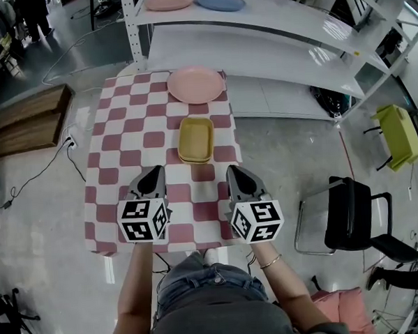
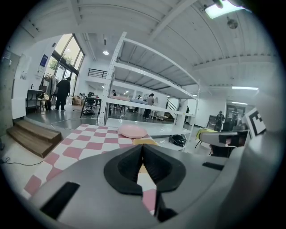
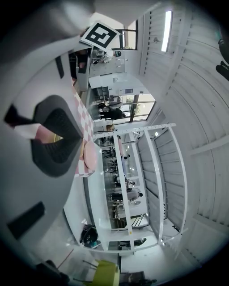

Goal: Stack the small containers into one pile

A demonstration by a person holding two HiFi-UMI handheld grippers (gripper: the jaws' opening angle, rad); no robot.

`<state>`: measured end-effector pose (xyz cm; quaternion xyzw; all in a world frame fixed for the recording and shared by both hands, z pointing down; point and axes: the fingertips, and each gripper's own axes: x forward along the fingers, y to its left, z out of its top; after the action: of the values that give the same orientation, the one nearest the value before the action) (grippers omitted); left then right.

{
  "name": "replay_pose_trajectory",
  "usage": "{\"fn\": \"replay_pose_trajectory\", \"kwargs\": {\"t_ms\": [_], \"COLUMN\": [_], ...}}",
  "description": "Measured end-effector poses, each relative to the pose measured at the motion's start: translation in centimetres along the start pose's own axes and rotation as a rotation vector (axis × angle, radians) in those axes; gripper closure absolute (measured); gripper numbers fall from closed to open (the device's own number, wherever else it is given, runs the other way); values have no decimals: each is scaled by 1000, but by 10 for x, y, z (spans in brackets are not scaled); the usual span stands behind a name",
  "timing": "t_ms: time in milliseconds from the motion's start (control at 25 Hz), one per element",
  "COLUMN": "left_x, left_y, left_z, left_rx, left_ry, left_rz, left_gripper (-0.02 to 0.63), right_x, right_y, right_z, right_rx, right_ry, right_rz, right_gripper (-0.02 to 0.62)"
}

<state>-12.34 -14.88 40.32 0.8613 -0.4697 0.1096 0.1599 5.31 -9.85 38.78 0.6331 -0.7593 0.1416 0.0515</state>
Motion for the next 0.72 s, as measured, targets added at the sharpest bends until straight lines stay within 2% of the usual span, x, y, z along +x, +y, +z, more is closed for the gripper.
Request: {"fn": "replay_pose_trajectory", "kwargs": {"t_ms": [720], "left_x": [-51], "left_y": [-48], "left_z": [-16], "left_rx": [18], "left_ry": [-20], "left_rz": [38], "left_gripper": [589], "right_x": [-48], "right_y": [23], "right_z": [-12], "right_rx": [-40], "right_ry": [-8], "right_rz": [109], "right_gripper": [586]}}
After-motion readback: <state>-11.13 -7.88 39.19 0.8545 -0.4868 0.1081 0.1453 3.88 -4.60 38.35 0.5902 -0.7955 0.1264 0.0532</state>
